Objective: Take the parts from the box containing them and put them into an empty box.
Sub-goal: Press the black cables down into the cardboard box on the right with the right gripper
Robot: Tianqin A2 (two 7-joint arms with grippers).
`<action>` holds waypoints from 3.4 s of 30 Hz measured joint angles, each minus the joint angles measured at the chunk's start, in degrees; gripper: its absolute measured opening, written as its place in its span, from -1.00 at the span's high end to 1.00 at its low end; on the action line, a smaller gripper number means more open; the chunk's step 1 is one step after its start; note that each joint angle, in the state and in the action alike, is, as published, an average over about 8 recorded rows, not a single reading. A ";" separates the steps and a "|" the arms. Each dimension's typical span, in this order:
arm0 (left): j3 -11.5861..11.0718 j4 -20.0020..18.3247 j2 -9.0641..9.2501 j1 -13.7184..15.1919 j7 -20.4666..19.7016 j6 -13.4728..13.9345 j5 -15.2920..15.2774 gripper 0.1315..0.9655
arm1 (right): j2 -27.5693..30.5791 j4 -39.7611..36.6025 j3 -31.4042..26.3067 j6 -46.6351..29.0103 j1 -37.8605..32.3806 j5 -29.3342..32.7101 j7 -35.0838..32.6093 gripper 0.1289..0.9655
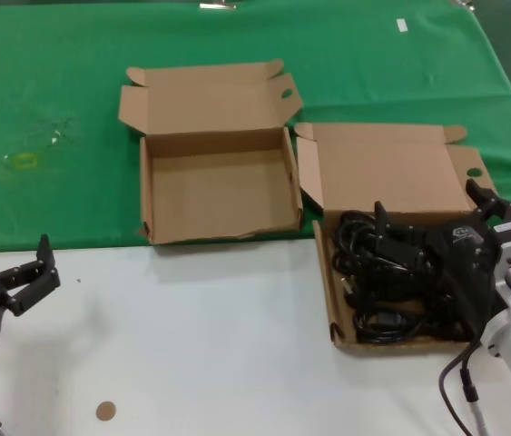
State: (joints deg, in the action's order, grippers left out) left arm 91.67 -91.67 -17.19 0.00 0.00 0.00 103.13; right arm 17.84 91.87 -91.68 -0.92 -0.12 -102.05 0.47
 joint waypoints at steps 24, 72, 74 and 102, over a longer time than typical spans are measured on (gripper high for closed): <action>0.00 0.00 0.00 0.00 0.00 0.00 0.00 -1.00 | 0.00 0.00 0.00 0.00 0.00 0.00 0.00 -1.00; 0.00 0.00 0.00 0.00 0.00 0.00 0.00 0.33 | 5.13 0.22 -4.13 0.79 -0.16 -0.80 0.93 -1.00; 0.00 0.00 0.00 0.00 0.00 0.00 0.00 0.40 | 6.73 0.51 -4.90 0.74 -0.24 -1.20 1.39 -1.00; 0.00 0.00 0.00 0.00 -0.02 0.00 -0.01 0.97 | 36.79 -0.37 -7.46 -24.82 -5.80 -3.31 6.28 -1.00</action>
State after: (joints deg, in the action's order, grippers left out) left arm 91.68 -91.67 -17.19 0.00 -0.03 0.00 103.12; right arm 54.63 91.50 -99.13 -25.75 -5.92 -105.36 6.76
